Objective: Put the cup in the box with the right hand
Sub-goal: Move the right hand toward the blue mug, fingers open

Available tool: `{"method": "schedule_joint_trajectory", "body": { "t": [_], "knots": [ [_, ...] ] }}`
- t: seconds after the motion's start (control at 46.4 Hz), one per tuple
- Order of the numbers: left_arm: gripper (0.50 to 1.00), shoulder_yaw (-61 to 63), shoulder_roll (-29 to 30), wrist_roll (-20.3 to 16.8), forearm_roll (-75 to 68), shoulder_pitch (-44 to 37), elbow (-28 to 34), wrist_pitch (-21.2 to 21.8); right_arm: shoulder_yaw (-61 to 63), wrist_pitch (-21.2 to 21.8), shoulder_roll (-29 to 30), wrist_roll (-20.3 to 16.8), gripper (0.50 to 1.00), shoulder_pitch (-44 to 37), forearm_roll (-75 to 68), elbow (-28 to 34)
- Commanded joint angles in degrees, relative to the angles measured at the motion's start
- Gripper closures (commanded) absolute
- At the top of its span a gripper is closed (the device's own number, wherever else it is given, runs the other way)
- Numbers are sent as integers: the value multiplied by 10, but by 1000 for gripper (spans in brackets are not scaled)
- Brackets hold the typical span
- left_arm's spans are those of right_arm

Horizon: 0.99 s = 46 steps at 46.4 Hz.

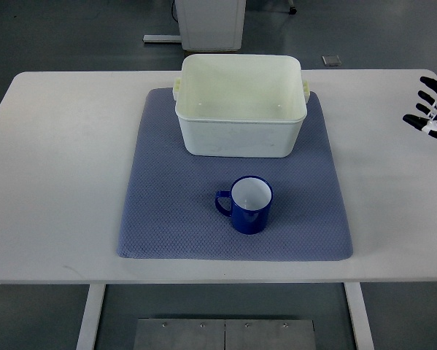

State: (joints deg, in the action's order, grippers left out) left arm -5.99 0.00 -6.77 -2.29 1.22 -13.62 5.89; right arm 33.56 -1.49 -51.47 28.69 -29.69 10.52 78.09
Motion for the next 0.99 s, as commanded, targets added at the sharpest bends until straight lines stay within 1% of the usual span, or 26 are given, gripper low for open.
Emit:
{"method": "schedule_joint_trajectory", "body": {
  "t": [0.0, 0.259, 0.474, 0.711, 0.819, 0.97],
  "knots": [
    [500, -1, 0, 0, 0, 0, 0, 0, 0, 0, -13, 9, 500, 9, 24, 21],
    [500, 0, 0, 0, 0, 0, 0, 0, -2, 0, -29, 22, 500, 54, 155, 56],
    [500, 0, 0, 0, 0, 0, 0, 0, -38, 0, -57, 63, 500, 65, 207, 69],
    [500, 0, 0, 0, 0, 0, 0, 0, -82, 0, -68, 63, 500, 64, 240, 94],
    [500, -1, 0, 0, 0, 0, 0, 0, -96, 0, -64, 63, 500, 64, 250, 112],
    [500, 0, 0, 0, 0, 0, 0, 0, -103, 0, -52, 63, 500, 60, 258, 117]
  ]
}}
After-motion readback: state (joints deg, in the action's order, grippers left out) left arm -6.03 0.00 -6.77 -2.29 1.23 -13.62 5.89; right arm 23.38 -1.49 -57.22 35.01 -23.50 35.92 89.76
